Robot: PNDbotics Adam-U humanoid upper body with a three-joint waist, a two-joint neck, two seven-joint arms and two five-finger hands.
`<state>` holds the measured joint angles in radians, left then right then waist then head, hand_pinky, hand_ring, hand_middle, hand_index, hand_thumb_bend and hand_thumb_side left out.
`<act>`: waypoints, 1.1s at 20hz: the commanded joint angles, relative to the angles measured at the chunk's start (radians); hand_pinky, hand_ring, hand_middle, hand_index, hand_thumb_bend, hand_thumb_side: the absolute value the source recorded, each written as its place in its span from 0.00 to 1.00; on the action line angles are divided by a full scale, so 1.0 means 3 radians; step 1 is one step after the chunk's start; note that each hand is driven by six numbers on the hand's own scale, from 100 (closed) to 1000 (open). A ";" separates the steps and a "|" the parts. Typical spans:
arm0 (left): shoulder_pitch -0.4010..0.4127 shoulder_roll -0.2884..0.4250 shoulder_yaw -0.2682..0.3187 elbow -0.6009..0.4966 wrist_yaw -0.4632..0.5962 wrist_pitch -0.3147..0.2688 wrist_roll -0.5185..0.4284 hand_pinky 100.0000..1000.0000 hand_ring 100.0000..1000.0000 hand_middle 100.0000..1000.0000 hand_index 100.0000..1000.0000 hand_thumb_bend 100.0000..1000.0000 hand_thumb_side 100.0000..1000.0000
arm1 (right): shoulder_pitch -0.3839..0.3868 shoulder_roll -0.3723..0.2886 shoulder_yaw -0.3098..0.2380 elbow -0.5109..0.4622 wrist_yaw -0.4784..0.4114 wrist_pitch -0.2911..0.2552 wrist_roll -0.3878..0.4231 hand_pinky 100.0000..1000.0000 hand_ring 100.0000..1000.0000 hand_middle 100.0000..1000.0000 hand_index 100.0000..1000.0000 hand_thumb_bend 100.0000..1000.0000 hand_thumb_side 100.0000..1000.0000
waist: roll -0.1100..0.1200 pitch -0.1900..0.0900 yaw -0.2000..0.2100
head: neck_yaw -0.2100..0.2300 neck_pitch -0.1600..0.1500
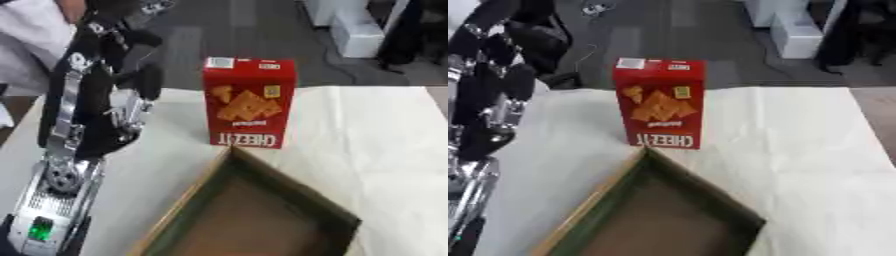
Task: Pick up objects on the table and place them in the box.
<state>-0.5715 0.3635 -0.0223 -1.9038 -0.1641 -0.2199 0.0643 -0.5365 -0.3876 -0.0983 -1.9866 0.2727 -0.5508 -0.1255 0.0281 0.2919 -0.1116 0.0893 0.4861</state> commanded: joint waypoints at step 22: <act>-0.0804 0.0268 0.0120 0.1191 -0.0028 -0.0102 -0.0300 0.85 0.71 0.91 0.86 0.66 0.21 | 0.0013 -0.0043 0.0012 -0.0045 -0.0084 0.0012 0.0142 0.47 0.70 0.78 0.80 0.00 0.59 | 0.0062 -0.0073 -0.0089 | 0.0084 -0.0023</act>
<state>-0.7900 0.4135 0.0002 -1.5410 -0.1973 -0.2407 -0.0304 -0.5275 -0.3875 -0.0928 -1.9865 0.2539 -0.5470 -0.0871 0.0520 0.2920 -0.1392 0.1071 0.4862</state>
